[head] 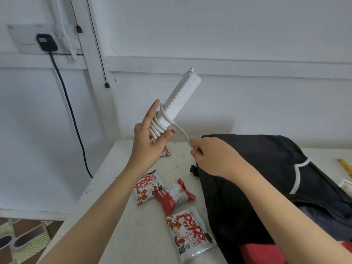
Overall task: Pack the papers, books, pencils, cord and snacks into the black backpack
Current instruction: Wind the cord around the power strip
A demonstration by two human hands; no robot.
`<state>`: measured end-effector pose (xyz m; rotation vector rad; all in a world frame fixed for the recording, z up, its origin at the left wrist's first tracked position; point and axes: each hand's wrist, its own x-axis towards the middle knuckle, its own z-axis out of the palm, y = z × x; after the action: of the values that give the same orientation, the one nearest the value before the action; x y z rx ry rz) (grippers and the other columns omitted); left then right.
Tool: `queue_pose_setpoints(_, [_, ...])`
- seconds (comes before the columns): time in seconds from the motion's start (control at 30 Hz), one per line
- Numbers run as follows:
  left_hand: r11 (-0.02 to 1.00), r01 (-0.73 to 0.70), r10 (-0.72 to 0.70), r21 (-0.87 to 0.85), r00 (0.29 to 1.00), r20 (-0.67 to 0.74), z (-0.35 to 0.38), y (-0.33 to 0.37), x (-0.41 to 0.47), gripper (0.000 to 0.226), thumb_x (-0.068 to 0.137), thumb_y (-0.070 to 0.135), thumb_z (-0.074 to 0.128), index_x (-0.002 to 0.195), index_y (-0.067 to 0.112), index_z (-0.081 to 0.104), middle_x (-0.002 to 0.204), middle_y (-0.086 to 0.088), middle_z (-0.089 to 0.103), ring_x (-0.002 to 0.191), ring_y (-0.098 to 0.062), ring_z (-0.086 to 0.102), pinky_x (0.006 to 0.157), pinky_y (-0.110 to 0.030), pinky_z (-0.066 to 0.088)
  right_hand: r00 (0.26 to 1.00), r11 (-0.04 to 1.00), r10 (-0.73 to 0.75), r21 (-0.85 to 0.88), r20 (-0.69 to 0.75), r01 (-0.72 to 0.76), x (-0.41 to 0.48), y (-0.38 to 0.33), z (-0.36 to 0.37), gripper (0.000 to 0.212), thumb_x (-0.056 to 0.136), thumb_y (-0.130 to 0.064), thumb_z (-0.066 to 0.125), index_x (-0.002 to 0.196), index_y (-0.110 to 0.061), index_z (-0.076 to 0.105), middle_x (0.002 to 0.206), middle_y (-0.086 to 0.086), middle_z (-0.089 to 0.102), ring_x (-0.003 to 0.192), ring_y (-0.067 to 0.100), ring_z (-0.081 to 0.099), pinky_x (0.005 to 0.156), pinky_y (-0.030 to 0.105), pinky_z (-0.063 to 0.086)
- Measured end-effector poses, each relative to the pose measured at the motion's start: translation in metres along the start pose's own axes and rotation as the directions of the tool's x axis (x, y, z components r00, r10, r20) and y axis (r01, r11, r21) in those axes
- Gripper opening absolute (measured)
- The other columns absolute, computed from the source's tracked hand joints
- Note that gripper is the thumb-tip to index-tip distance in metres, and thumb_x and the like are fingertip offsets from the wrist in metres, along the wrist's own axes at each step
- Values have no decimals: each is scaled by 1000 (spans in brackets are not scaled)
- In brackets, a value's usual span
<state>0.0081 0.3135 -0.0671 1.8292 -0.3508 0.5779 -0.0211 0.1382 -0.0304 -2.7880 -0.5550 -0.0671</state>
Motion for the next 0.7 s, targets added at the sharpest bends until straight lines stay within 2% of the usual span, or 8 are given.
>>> queue_pose_setpoints(0.13, [998,-17,18,56,1000,-22,3,-2,-3,68,83,25,66,140,42,32,118,-7,41,95,10,45,87,-29,52,999,999,24,-43,-31,-26,-4,-1,2,10,100,-24,38,93,-21,45,64,-10,43,53,4,43,50,14,27])
queue_pose_setpoints(0.17, [998,-23,25,65,999,-28,3,-1,-3,66,83,27,66,139,40,33,117,-7,42,95,10,45,86,-26,51,999,998,34,-50,-43,-36,-5,-1,3,12,100,-25,38,97,-21,49,64,-10,44,53,4,43,50,14,27])
queue_pose_setpoints(0.23, [998,-38,39,47,999,-27,2,-1,-2,60,82,33,67,134,37,38,117,-6,44,103,-3,49,83,-35,54,996,995,41,-83,-79,-47,-9,-1,4,22,100,-27,37,113,-19,53,66,-10,45,54,4,45,50,14,31])
queue_pose_setpoints(0.33, [999,-22,23,28,998,-51,3,-4,-3,54,80,36,67,124,42,37,118,-2,46,106,-22,52,76,-45,56,988,988,15,-150,-153,-38,-16,-3,0,41,101,-29,34,142,-22,36,71,-8,51,57,5,47,53,16,40])
queue_pose_setpoints(0.43, [1000,-6,6,-5,997,-71,7,-3,-7,49,80,41,67,117,48,36,115,2,48,102,-20,56,69,-38,58,975,979,-59,-206,-215,14,-22,-5,0,50,101,-30,31,150,-26,17,70,-7,49,55,5,42,47,17,27])
queue_pose_setpoints(0.53, [983,86,-101,-162,991,-84,15,3,-9,42,84,28,64,114,43,39,108,4,52,89,-18,61,54,-24,55,959,972,-139,-222,-247,84,-27,-8,3,52,101,-29,31,150,-25,14,73,-6,52,60,7,46,48,18,27])
queue_pose_setpoints(0.6, [951,159,-190,-265,977,-93,20,6,-9,38,86,27,61,117,35,40,104,1,55,86,-17,62,52,-19,52,951,965,-178,-236,-253,118,-29,-11,4,53,101,-28,31,150,-25,12,74,-6,53,63,9,51,50,17,31])
queue_pose_setpoints(0.7, [937,184,-226,-296,967,-117,25,8,-10,35,87,25,60,117,27,41,93,5,56,72,-3,65,51,-14,49,936,962,-216,-225,-277,155,-32,-11,4,54,100,-26,36,150,-24,16,72,-4,54,62,12,52,49,15,27])
